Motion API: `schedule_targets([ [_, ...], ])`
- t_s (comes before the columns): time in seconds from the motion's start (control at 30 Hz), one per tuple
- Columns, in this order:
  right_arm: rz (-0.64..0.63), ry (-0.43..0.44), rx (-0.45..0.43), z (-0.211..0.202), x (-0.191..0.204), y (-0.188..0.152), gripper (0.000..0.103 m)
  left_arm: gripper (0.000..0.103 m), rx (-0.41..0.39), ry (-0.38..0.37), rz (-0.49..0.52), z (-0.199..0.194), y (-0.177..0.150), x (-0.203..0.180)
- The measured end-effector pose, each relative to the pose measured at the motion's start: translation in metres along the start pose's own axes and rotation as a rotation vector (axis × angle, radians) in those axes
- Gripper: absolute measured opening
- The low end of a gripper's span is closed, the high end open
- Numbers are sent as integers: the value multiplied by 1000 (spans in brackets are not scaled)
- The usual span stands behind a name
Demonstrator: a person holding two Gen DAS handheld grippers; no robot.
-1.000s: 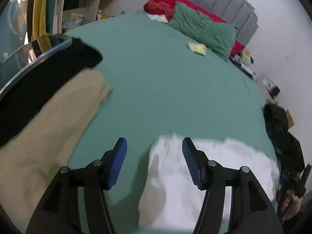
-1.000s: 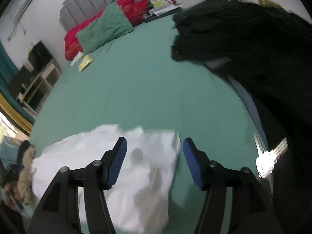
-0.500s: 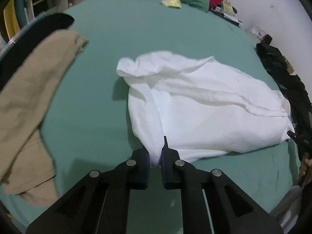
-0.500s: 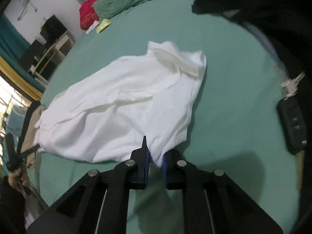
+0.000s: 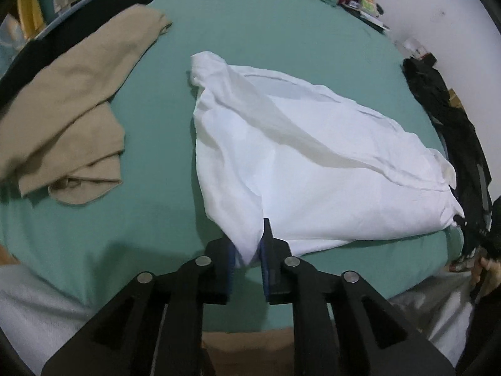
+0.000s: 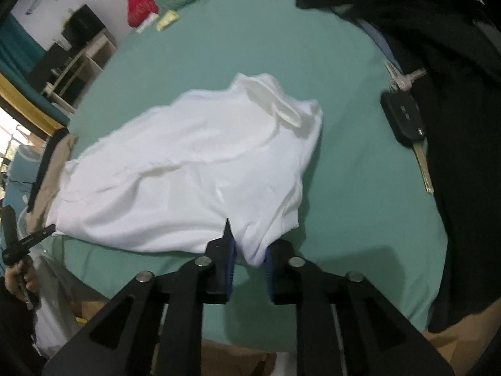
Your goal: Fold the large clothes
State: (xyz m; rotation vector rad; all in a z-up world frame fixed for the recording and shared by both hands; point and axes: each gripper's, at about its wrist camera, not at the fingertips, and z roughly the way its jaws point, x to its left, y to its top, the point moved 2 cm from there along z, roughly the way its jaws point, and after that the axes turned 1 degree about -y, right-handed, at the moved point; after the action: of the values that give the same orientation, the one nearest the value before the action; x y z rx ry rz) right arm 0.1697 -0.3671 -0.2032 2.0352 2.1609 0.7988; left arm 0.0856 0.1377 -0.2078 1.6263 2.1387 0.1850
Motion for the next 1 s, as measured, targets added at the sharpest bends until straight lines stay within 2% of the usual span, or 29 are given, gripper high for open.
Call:
schedule_targets([
  [0.07,1,-51,-6,-4,1,2,31,22,-30,11,-2,-7,4,-2],
  [0.13,-18,-98,-55,-16,6,4,34,27,-90,15,27,-20,13,-12],
  [0.2,-41,-89,-125,-29,16,9,35,33,-131,0,65,-27,22,-26],
  [0.23,-51,-73,-150,-34,22,12,39,36,-137,-20,86,-28,28,-35],
  [0.27,-59,-54,-160,-34,29,16,45,37,-130,-45,110,-26,33,-44],
  [0.3,-77,-26,-148,-30,39,20,47,37,-122,-63,131,-22,38,-52],
  [0.37,-115,15,-135,-21,55,25,47,37,-117,-84,168,-13,44,-65],
  [0.43,-154,83,-102,-3,73,28,49,37,-74,-104,193,2,48,-76],
  [0.53,-171,103,-43,26,85,30,49,37,22,-117,180,36,47,-80],
  [0.6,-186,93,-21,42,88,32,49,37,54,-111,173,52,47,-80],
  [0.73,-227,83,-46,49,93,43,49,46,26,-127,172,55,52,-78],
  [1.0,-232,86,-39,75,90,89,50,47,14,-124,177,76,88,-81],
])
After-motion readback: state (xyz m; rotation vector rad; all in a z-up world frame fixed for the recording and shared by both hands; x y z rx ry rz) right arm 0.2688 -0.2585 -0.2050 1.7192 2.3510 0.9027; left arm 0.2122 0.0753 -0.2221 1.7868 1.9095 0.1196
